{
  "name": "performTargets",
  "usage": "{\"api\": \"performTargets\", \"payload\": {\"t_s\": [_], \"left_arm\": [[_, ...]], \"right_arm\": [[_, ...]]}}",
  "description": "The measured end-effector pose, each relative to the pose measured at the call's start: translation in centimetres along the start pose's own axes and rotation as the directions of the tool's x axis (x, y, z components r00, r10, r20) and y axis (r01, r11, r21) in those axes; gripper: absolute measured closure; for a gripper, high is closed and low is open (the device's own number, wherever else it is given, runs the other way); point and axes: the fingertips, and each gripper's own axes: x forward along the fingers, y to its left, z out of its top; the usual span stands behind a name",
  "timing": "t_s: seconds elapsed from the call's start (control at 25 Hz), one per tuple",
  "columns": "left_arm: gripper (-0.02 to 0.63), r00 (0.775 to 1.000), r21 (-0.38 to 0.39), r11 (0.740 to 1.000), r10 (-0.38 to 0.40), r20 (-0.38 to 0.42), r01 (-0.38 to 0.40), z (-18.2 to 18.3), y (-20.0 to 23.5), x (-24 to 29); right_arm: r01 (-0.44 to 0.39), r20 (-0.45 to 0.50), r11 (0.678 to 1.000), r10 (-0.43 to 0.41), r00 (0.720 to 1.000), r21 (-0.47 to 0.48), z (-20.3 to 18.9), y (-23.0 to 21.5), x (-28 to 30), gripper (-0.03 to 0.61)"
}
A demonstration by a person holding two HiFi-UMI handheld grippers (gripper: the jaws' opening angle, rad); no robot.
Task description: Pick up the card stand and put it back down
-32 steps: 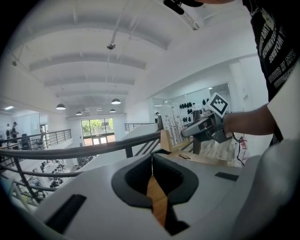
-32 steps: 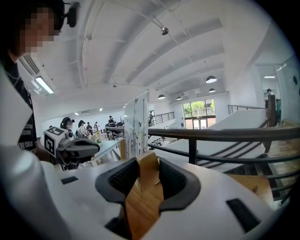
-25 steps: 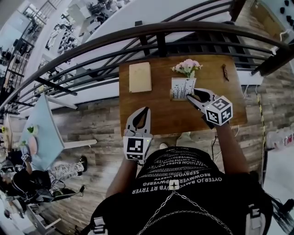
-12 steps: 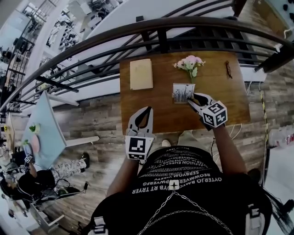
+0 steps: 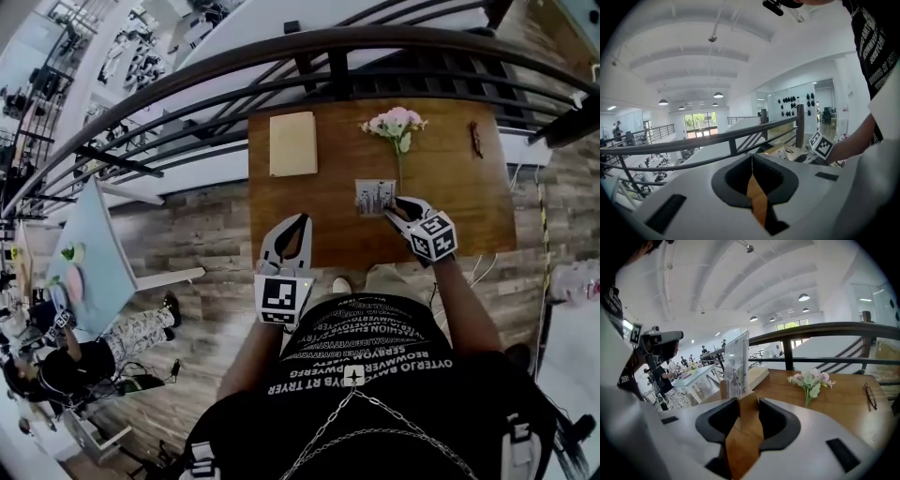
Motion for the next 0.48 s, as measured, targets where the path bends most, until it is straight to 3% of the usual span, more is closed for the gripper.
{"api": "performTargets", "payload": {"t_s": [0.48], "left_arm": [[0.586, 0.998, -0.003, 0.999, 0.043, -0.035, -0.043, -0.4, 1.7, 1.4]], "right_arm": [[-0.003, -0.054, 1.000, 0.002, 0.999, -0.009, -4.6, -2.6, 4.2, 0.428]]}}
